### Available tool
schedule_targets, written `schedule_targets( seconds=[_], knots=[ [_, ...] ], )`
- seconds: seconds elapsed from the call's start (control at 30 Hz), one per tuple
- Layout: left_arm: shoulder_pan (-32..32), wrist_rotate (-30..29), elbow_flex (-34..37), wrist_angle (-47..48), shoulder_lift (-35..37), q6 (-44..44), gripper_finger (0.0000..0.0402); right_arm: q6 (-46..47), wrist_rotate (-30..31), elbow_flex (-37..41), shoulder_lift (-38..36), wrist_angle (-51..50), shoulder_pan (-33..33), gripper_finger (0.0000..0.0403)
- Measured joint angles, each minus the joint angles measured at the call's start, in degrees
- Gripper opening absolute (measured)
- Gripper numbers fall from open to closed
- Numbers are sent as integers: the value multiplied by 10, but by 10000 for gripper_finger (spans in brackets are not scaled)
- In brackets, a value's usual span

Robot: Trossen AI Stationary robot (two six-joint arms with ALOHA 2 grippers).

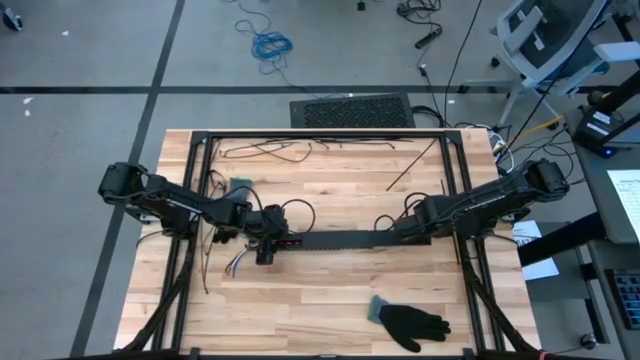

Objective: Ziptie cables
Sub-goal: Close the cable duct with the cable duct cover

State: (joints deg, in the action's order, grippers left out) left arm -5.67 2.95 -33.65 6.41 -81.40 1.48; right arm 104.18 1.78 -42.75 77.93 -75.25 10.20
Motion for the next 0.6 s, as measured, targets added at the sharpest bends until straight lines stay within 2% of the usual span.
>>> schedule_targets(
  seconds=[0.2,0.6],
  knots=[
    [-1,0,-1,50,12,-22,209,6,-7,-9,-3,85,4,0],
    [-2,-8,0,87,29,-20,209,52,-31,-9,11,89,43,0]
  ],
)
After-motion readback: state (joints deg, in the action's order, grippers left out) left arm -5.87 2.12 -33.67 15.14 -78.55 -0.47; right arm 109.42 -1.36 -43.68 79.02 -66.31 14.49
